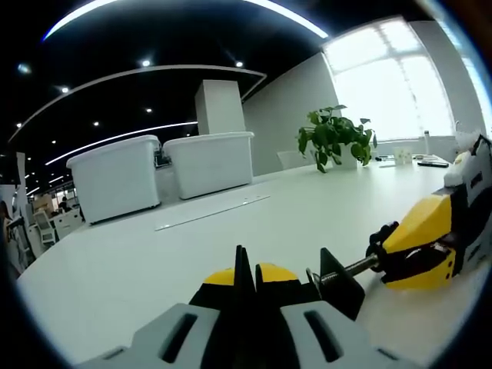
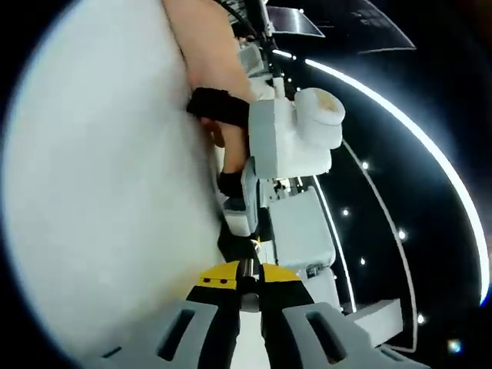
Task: Clamp the fixed fixture on the desktop, loosen the retaining clip, secure it to the edge of the desk, and tighten the retaining clip.
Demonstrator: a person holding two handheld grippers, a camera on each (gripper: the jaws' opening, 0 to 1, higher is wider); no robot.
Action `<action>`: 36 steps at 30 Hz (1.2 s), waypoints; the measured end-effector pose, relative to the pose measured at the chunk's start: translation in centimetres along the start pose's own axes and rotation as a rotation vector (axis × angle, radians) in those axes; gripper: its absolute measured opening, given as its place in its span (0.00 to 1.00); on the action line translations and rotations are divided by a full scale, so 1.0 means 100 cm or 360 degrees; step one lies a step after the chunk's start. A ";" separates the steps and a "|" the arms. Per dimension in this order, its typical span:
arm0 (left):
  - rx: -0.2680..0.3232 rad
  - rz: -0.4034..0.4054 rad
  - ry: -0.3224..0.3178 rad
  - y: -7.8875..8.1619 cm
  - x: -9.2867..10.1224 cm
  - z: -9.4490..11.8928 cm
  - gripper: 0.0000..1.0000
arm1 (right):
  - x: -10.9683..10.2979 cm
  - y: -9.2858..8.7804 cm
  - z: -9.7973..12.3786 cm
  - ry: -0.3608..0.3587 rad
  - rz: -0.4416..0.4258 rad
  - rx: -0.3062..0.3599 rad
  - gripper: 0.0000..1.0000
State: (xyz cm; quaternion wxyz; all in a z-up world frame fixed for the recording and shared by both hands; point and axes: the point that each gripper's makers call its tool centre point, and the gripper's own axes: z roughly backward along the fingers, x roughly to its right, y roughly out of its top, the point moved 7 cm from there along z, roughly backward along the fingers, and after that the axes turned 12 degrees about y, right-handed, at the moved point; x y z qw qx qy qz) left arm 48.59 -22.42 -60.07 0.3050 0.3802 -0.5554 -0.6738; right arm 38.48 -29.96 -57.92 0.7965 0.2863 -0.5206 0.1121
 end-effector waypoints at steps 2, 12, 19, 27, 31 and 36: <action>0.0000 0.0000 -0.0001 0.000 0.000 0.000 0.07 | 0.011 -0.002 0.004 -0.0039 -0.0290 0.0103 0.10; 0.0003 -0.0005 -0.0006 0.001 0.000 -0.001 0.07 | 0.049 -0.049 0.015 -0.0078 -0.2033 0.0625 0.22; 0.0005 -0.0007 -0.0004 0.002 0.000 -0.001 0.08 | 0.028 -0.051 0.006 0.0092 -0.2187 0.0534 0.21; 0.0009 -0.0012 -0.0004 0.001 0.001 0.000 0.07 | 0.024 -0.046 0.004 0.0100 -0.2143 0.0526 0.20; 0.0012 -0.0014 -0.0004 0.001 0.002 0.000 0.07 | 0.024 -0.042 0.005 0.0096 -0.2014 0.0506 0.19; 0.0011 -0.0012 -0.0001 0.000 0.002 0.000 0.07 | 0.022 -0.037 0.006 0.0077 -0.1840 0.0477 0.17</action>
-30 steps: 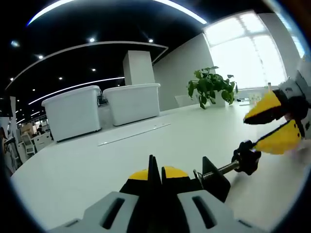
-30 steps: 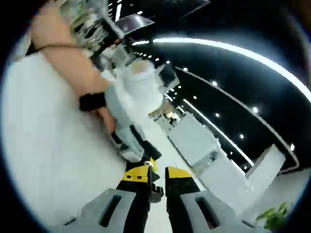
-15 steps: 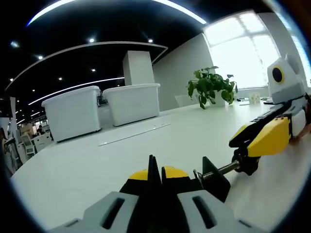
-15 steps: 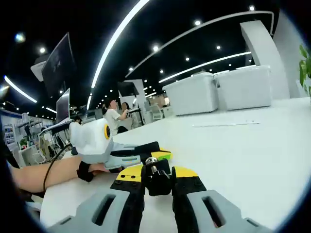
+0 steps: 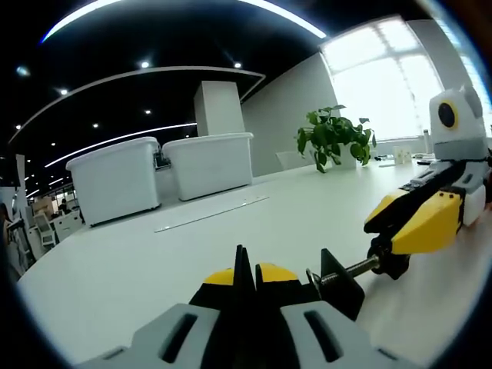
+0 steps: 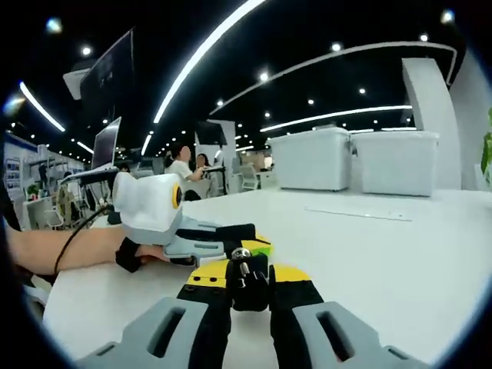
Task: Clamp the fixed fixture on the desktop, loosen the retaining clip, secure it to the edge of the desk, and tighten the retaining clip.
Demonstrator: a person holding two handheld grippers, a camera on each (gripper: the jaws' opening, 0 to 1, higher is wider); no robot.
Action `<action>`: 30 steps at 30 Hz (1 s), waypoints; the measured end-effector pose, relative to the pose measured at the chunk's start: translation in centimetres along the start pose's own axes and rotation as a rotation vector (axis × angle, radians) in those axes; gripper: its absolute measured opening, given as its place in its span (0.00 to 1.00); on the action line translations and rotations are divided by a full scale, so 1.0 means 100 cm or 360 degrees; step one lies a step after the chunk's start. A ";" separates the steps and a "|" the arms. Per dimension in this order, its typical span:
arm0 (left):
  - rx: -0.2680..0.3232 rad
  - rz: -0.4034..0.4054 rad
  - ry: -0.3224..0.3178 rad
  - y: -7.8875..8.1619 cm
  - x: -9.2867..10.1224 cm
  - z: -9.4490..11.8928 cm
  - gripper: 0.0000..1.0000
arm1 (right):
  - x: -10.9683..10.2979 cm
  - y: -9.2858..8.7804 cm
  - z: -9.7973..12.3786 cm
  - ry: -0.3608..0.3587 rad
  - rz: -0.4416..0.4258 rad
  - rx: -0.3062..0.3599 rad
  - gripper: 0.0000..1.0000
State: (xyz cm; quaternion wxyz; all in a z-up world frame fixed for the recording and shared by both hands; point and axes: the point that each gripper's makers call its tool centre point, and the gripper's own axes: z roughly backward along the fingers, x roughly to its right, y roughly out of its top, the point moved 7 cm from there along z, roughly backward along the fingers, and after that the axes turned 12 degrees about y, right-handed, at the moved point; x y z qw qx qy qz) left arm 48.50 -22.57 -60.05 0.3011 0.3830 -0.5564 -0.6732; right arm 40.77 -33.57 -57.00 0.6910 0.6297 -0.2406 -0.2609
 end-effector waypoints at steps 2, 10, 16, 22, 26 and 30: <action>-0.0001 0.0001 0.0001 0.000 0.000 0.000 0.07 | -0.003 0.001 -0.001 -0.0006 0.0128 -0.0025 0.17; -0.0005 0.0004 0.0014 -0.001 -0.002 0.000 0.07 | -0.016 -0.001 -0.004 -0.0028 0.0546 -0.0109 0.18; -0.0009 0.0006 0.0018 -0.001 -0.002 0.000 0.07 | -0.027 -0.004 -0.005 -0.0036 0.0851 -0.0167 0.18; -0.0004 0.0004 0.0015 -0.001 -0.002 0.001 0.07 | -0.027 -0.011 -0.008 -0.0074 0.1468 -0.0407 0.21; -0.0006 0.0005 0.0015 -0.001 -0.002 0.002 0.07 | -0.025 -0.009 -0.008 -0.0075 0.1374 -0.0361 0.21; -0.0006 0.0004 0.0015 0.000 -0.002 0.002 0.07 | -0.023 -0.008 -0.008 -0.0071 0.1301 -0.0331 0.20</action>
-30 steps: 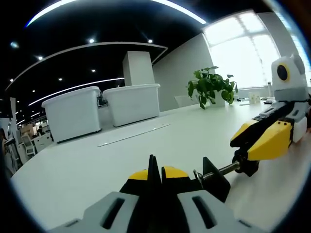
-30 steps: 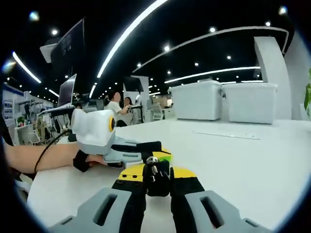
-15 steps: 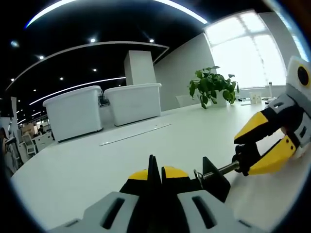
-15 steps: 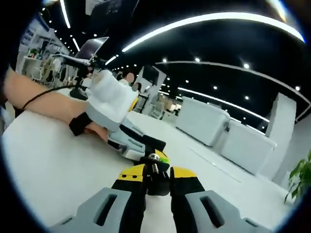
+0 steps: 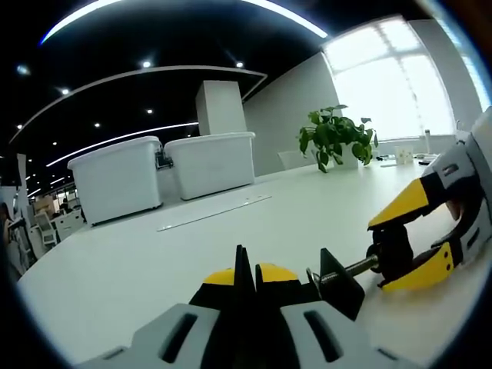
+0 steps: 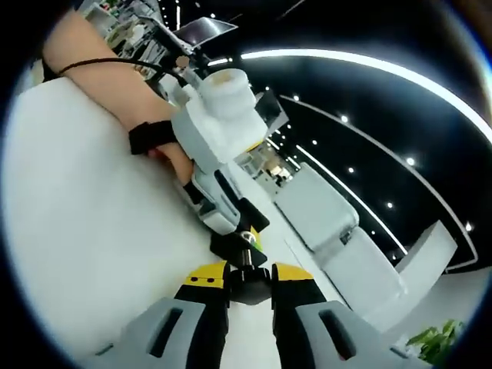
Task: Clamp the fixed fixture on the desktop, loosen the retaining clip, secure it to the edge of the desk, and tighten the retaining clip.
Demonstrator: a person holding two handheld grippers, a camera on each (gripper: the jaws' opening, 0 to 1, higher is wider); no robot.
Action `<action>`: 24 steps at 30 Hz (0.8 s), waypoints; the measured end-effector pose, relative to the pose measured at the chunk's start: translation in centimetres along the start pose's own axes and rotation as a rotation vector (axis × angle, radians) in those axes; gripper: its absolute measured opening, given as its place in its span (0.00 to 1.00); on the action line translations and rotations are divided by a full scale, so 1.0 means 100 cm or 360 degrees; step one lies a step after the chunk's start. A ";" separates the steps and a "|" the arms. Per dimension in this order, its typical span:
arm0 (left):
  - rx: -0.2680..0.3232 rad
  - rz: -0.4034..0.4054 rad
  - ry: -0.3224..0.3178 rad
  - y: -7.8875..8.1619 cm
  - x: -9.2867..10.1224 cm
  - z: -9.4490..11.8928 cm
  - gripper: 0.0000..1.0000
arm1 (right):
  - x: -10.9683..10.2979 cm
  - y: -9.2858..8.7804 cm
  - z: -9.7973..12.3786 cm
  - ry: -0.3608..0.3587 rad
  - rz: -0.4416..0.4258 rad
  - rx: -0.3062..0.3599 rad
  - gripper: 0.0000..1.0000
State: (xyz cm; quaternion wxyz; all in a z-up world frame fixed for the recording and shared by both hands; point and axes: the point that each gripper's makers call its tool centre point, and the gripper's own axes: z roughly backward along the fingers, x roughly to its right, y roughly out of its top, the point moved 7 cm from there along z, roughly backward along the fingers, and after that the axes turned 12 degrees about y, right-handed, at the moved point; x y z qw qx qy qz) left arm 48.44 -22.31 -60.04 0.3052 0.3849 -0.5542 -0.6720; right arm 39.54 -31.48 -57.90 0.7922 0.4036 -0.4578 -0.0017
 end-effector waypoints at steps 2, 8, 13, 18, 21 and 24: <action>0.0000 0.0000 0.0000 0.000 0.000 -0.001 0.07 | -0.001 0.000 0.000 0.0000 0.0002 -0.0001 0.20; -0.0002 0.0002 -0.0011 0.001 0.000 0.000 0.08 | 0.011 0.000 0.005 0.0056 -0.0664 0.0220 0.21; -0.0002 0.0001 -0.0013 0.001 0.000 -0.001 0.08 | 0.029 -0.020 0.004 0.0033 -0.1303 0.0359 0.23; -0.0002 0.0001 -0.0016 0.002 0.000 -0.001 0.08 | 0.035 -0.034 0.009 0.0064 -0.1818 0.0423 0.25; -0.0002 0.0001 -0.0017 0.002 0.000 -0.002 0.08 | 0.029 -0.039 0.009 0.0136 -0.1955 0.0390 0.25; -0.0002 0.0001 -0.0018 0.002 0.000 -0.002 0.08 | 0.026 -0.036 0.010 0.0136 -0.1986 0.0410 0.24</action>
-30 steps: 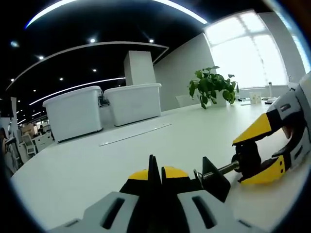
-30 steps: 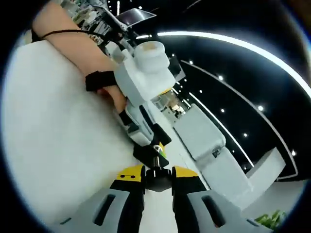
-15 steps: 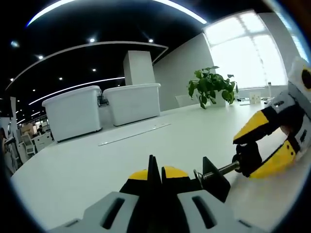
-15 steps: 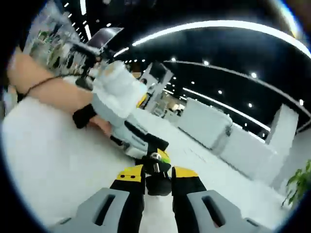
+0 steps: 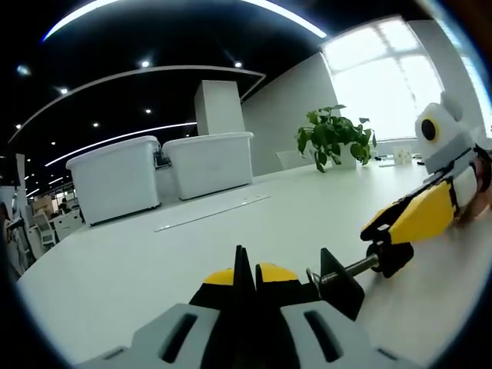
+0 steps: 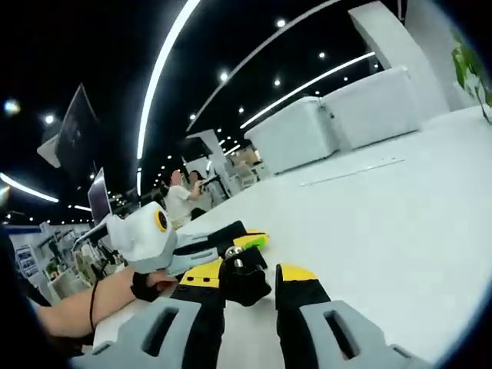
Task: Clamp the fixed fixture on the desktop, loosen the retaining clip, secure it to the edge of the desk, and tighten the retaining clip.
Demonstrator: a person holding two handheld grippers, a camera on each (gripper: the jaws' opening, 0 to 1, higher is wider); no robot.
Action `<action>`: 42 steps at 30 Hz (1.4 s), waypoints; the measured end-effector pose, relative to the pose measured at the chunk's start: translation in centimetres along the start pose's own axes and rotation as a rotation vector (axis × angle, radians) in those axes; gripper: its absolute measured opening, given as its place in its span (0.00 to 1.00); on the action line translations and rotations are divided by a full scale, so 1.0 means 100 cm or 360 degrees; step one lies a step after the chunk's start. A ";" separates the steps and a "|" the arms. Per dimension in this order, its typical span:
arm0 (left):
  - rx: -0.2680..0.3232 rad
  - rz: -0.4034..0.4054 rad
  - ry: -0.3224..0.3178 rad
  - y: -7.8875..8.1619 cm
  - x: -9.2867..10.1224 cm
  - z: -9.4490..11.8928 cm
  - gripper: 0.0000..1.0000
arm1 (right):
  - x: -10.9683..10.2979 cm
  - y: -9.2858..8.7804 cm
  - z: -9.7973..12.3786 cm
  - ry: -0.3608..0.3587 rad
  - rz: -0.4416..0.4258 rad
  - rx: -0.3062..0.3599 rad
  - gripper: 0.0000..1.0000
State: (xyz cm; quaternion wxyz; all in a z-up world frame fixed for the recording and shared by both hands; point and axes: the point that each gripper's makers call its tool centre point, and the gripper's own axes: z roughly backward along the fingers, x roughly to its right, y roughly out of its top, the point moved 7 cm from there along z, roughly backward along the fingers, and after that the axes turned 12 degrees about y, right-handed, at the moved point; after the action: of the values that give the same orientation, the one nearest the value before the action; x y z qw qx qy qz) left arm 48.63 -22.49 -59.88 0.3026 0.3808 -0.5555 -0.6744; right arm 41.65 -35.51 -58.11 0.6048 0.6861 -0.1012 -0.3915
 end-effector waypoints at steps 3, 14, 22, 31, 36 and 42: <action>0.0001 -0.0001 -0.0002 0.000 0.000 -0.001 0.08 | -0.006 -0.005 -0.002 0.0010 0.0036 -0.0041 0.22; 0.0001 0.0000 -0.0001 0.000 -0.001 -0.001 0.08 | -0.019 -0.011 0.000 0.0007 0.0238 -0.0070 0.20; -0.0004 0.0006 0.0009 -0.002 -0.002 -0.001 0.07 | -0.033 -0.014 -0.005 -0.0030 0.0871 -0.0191 0.20; -0.0005 0.0011 0.0010 -0.002 -0.002 0.000 0.07 | -0.037 -0.016 -0.008 -0.0047 0.1149 -0.0257 0.20; -0.0011 0.0017 0.0022 -0.002 -0.003 0.000 0.07 | -0.035 -0.012 -0.009 -0.0075 0.1401 -0.0317 0.20; -0.0009 0.0015 0.0024 -0.002 -0.003 0.001 0.07 | -0.037 -0.015 -0.011 -0.0056 0.1475 -0.0323 0.20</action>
State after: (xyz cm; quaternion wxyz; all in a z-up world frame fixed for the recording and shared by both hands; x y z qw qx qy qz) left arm 48.73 -22.13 -60.02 0.3112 0.3824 -0.5531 -0.6716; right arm 39.39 -32.06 -57.97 0.7779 0.4993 -0.3682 -0.0998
